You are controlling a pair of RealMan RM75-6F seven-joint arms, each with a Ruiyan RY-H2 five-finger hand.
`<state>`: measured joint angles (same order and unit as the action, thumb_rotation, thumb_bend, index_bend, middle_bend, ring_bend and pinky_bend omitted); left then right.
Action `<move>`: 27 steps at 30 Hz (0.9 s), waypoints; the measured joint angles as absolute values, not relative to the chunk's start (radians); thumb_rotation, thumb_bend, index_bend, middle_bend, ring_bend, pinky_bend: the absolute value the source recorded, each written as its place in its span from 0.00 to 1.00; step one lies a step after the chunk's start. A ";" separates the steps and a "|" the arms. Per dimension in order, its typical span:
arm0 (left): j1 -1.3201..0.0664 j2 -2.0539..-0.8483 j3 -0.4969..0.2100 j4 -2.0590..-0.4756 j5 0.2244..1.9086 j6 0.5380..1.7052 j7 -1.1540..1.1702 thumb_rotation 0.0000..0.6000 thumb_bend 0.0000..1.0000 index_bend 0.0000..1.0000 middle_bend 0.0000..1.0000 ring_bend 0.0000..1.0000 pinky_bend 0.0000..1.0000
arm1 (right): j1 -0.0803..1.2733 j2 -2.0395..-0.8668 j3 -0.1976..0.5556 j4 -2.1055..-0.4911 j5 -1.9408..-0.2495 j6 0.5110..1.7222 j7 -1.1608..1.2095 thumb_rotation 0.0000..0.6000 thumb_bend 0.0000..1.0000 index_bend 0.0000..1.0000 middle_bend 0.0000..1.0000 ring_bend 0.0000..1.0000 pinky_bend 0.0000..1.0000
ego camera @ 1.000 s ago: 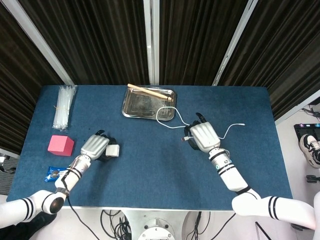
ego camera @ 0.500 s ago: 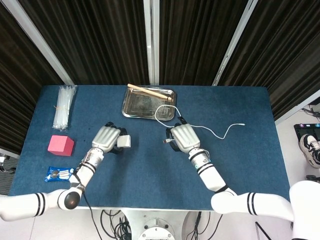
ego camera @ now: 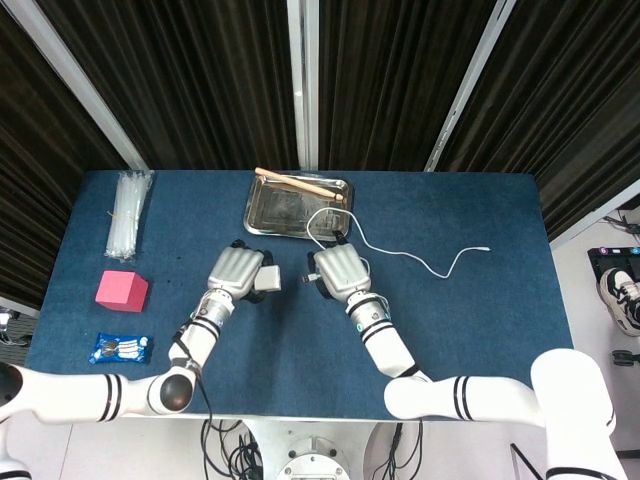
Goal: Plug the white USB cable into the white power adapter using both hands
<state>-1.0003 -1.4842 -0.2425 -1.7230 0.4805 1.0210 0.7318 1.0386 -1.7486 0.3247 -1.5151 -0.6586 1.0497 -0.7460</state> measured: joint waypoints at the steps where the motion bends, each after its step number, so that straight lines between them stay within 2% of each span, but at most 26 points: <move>1: -1.009 -1.485 -0.246 -1.726 0.465 1.027 0.738 1.00 0.23 0.44 0.46 0.32 0.17 | 1.043 -1.756 0.326 -1.507 -0.653 1.053 -0.750 1.00 0.39 0.60 0.52 0.35 0.11; 11: -1.066 -1.502 -0.253 -1.730 0.378 1.081 0.789 1.00 0.23 0.44 0.46 0.32 0.17 | 1.080 -1.822 0.348 -1.436 -0.603 1.073 -0.765 1.00 0.39 0.60 0.52 0.35 0.11; 27: -1.113 -1.527 -0.249 -1.729 0.327 1.109 0.817 1.00 0.22 0.44 0.46 0.32 0.17 | 1.104 -1.856 0.358 -1.408 -0.579 1.082 -0.780 1.00 0.39 0.60 0.52 0.35 0.11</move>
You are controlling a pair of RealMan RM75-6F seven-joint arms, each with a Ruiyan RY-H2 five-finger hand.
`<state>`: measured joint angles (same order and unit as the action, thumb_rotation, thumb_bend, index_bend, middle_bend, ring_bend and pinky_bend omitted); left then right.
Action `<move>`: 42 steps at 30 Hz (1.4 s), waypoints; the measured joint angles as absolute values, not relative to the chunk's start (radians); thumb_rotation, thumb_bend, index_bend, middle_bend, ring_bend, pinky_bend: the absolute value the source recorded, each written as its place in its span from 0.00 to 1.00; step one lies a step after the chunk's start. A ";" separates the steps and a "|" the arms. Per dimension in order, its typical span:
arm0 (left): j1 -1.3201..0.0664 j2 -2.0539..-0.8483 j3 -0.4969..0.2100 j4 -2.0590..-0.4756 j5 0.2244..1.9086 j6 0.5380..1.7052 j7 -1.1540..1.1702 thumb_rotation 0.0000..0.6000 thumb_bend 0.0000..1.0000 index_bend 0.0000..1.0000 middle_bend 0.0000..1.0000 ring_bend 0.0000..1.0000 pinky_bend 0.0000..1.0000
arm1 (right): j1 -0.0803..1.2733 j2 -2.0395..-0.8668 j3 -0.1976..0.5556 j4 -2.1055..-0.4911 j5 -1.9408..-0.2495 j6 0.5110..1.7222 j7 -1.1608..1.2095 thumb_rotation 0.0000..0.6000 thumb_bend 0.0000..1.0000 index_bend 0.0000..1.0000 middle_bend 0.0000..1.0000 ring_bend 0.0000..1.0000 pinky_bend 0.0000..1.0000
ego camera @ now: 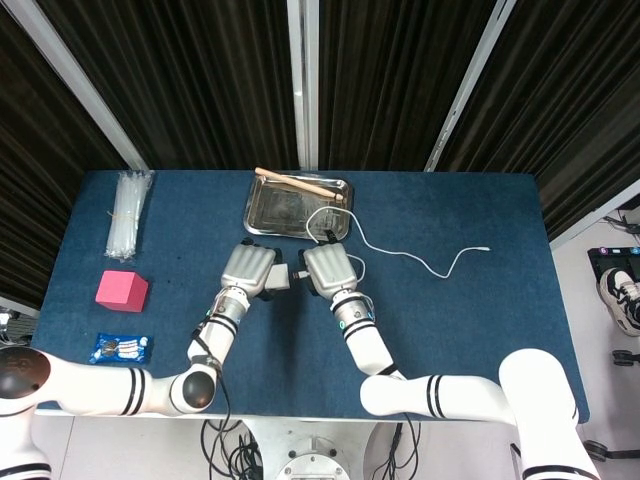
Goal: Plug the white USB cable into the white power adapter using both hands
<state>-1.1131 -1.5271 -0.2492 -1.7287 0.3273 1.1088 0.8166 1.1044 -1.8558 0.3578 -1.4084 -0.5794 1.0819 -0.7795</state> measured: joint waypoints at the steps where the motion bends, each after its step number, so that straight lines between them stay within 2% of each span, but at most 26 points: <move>1: -1.116 -1.528 -0.249 -1.729 0.324 1.110 0.819 1.00 0.22 0.44 0.46 0.32 0.17 | 1.105 -1.857 0.358 -1.408 -0.578 1.082 -0.779 1.00 0.39 0.60 0.52 0.35 0.11; 42: -1.161 -1.560 -0.269 -1.685 0.244 1.122 0.822 1.00 0.21 0.44 0.46 0.32 0.18 | 1.097 -1.899 0.373 -1.378 -0.592 1.090 -0.735 1.00 0.39 0.60 0.51 0.35 0.11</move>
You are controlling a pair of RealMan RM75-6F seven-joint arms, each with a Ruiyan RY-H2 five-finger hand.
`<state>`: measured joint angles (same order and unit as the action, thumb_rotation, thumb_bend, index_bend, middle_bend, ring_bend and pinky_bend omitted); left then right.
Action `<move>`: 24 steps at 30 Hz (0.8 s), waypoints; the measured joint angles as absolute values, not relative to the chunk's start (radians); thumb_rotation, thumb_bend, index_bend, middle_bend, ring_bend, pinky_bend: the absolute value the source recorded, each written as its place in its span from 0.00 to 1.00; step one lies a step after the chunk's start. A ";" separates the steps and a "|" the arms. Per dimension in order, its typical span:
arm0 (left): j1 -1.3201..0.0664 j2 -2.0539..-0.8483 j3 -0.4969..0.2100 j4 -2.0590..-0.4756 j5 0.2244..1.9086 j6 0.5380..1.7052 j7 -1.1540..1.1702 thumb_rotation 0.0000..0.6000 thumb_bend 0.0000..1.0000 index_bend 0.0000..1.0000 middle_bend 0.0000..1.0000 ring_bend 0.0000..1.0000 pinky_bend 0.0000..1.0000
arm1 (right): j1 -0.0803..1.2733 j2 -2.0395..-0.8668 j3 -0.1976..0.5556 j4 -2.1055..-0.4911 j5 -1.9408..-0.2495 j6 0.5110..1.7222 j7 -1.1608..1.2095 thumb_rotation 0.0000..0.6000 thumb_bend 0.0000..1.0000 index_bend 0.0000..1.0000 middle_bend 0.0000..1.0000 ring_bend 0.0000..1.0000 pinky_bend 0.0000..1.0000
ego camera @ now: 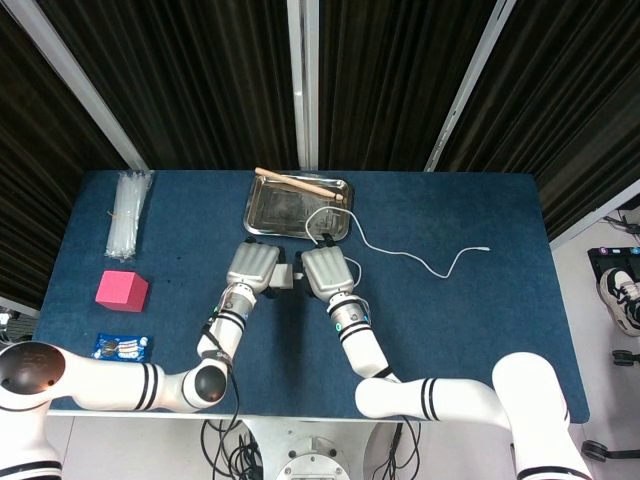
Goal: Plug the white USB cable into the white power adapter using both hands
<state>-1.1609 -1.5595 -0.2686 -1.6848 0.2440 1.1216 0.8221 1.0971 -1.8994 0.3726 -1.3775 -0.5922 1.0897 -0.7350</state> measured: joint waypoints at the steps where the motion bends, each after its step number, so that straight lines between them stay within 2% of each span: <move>1: -1.160 -1.560 -0.269 -1.684 0.247 1.121 0.819 1.00 0.21 0.44 0.46 0.32 0.18 | 1.097 -1.901 0.373 -1.376 -0.593 1.089 -0.733 1.00 0.39 0.60 0.51 0.35 0.11; 15: -1.156 -1.559 -0.274 -1.690 0.264 1.121 0.802 1.00 0.21 0.44 0.46 0.32 0.18 | 1.088 -1.920 0.384 -1.360 -0.613 1.082 -0.696 1.00 0.39 0.58 0.50 0.35 0.11; 21: -1.148 -1.549 -0.266 -1.698 0.277 1.119 0.796 1.00 0.21 0.44 0.46 0.32 0.18 | 1.077 -1.909 0.380 -1.368 -0.615 1.083 -0.695 1.00 0.32 0.47 0.47 0.34 0.11; 24: -1.141 -1.539 -0.259 -1.704 0.288 1.119 0.791 1.00 0.21 0.44 0.46 0.32 0.18 | 1.068 -1.897 0.375 -1.380 -0.619 1.086 -0.694 1.00 0.30 0.45 0.47 0.34 0.11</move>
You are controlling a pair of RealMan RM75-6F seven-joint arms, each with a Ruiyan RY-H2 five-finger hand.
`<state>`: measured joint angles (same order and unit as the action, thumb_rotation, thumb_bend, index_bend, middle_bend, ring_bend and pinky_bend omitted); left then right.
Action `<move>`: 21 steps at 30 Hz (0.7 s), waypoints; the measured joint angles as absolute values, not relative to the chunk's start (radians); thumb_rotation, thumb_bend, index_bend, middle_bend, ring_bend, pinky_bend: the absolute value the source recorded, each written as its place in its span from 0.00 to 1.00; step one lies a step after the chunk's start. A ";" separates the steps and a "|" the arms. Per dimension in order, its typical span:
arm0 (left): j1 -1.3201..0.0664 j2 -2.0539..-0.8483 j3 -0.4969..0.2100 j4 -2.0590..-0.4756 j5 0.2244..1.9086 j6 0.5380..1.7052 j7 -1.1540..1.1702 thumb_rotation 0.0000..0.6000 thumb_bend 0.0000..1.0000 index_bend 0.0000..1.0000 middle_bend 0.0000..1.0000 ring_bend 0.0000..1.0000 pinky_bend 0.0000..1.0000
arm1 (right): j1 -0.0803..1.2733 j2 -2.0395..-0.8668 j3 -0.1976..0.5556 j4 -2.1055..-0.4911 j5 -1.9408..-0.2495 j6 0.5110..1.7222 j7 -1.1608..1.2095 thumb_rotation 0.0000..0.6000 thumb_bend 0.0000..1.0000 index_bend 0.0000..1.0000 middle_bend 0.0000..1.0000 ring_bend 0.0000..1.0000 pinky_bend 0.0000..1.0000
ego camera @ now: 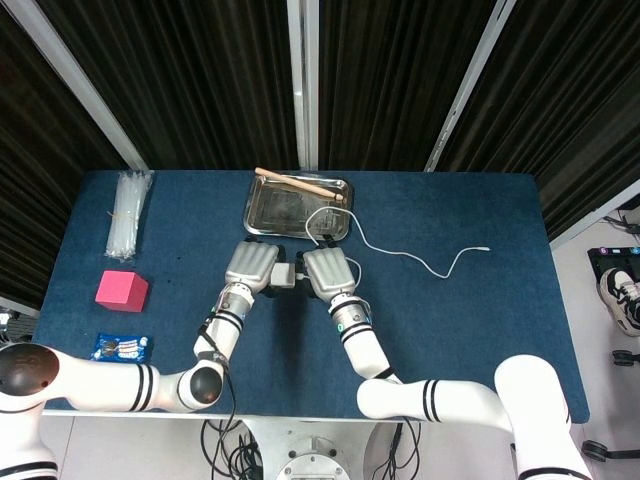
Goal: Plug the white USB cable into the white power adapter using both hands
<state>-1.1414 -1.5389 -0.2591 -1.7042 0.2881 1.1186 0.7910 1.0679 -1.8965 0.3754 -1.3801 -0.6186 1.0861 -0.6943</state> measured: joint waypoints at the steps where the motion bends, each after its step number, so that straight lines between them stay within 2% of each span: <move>1: -1.140 -1.537 -0.258 -1.705 0.290 1.118 0.790 1.00 0.21 0.44 0.46 0.32 0.18 | 1.065 -1.893 0.374 -1.384 -0.619 1.087 -0.693 1.00 0.30 0.45 0.47 0.33 0.11; 8: -1.136 -1.526 -0.255 -1.712 0.294 1.118 0.787 1.00 0.21 0.44 0.46 0.32 0.18 | 1.048 -1.875 0.372 -1.402 -0.623 1.093 -0.686 1.00 0.31 0.45 0.47 0.34 0.11; 21: -1.148 -1.523 -0.262 -1.725 0.288 1.128 0.799 1.00 0.21 0.44 0.46 0.32 0.18 | 1.054 -1.901 0.377 -1.379 -0.619 1.093 -0.687 1.00 0.33 0.53 0.48 0.34 0.11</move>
<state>-1.1478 -1.5226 -0.2622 -1.7250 0.2879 1.1282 0.7991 1.0545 -1.9008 0.3774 -1.3788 -0.6192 1.0927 -0.6867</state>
